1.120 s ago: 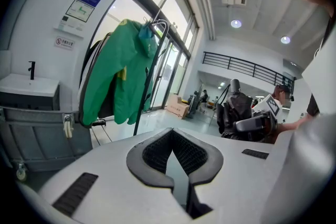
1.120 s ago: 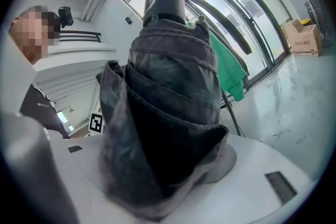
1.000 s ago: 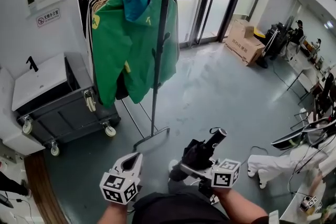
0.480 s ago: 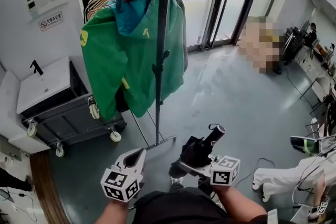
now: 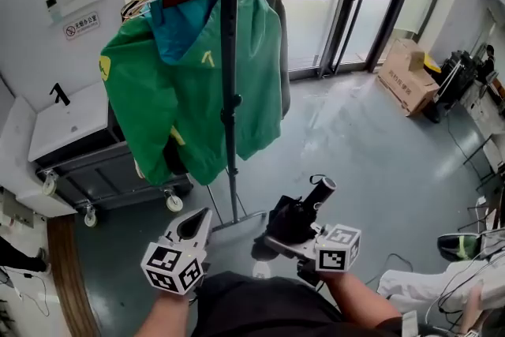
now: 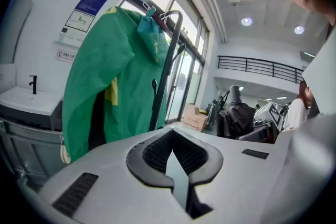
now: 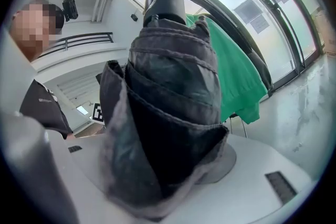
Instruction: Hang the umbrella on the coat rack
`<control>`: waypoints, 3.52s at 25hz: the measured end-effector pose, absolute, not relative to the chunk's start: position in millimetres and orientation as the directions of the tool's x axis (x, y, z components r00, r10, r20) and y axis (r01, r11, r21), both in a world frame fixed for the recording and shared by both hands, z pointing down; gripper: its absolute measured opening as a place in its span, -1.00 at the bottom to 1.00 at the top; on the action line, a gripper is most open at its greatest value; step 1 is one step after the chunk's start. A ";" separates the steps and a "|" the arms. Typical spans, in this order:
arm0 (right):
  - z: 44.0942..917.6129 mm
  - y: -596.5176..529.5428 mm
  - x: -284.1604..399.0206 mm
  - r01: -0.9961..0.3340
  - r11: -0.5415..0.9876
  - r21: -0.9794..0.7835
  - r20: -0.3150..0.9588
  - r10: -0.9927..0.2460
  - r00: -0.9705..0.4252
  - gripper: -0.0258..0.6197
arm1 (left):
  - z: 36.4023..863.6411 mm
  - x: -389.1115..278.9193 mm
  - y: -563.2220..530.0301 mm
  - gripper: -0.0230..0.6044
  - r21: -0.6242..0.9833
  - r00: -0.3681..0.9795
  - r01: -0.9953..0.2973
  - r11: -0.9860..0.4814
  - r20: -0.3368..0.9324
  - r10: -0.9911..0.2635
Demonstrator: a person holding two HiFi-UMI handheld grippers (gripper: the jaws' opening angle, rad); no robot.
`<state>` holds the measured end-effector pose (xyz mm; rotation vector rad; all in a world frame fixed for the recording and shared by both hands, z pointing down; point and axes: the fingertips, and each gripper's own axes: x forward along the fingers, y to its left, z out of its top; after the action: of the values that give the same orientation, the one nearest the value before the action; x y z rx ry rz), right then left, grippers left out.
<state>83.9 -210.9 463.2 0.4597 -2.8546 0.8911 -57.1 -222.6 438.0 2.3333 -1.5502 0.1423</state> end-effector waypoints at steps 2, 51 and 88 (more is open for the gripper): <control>460.2 -222.6 84.5 -0.302 0.797 -0.523 0.199 -0.230 -0.952 -0.15 | 435.3 -58.3 -231.7 -0.88 0.211 0.377 -0.920 -0.329 0.256 -0.890; 334.4 -281.9 -96.6 -0.176 0.941 -0.290 0.212 -0.116 -0.970 -0.15 | 448.5 -162.4 -271.8 -0.88 0.250 0.481 -0.872 -0.420 0.289 -0.827; 477.4 -240.5 -93.3 -0.268 0.906 -0.328 0.462 -0.093 -0.882 -0.15 | 456.6 -147.8 -266.2 -0.88 0.245 0.501 -0.864 -0.440 0.316 -0.806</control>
<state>-93.3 -240.5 477.4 0.2621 -2.6233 0.5382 -147.8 -266.2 456.6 2.3762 -1.3884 0.2140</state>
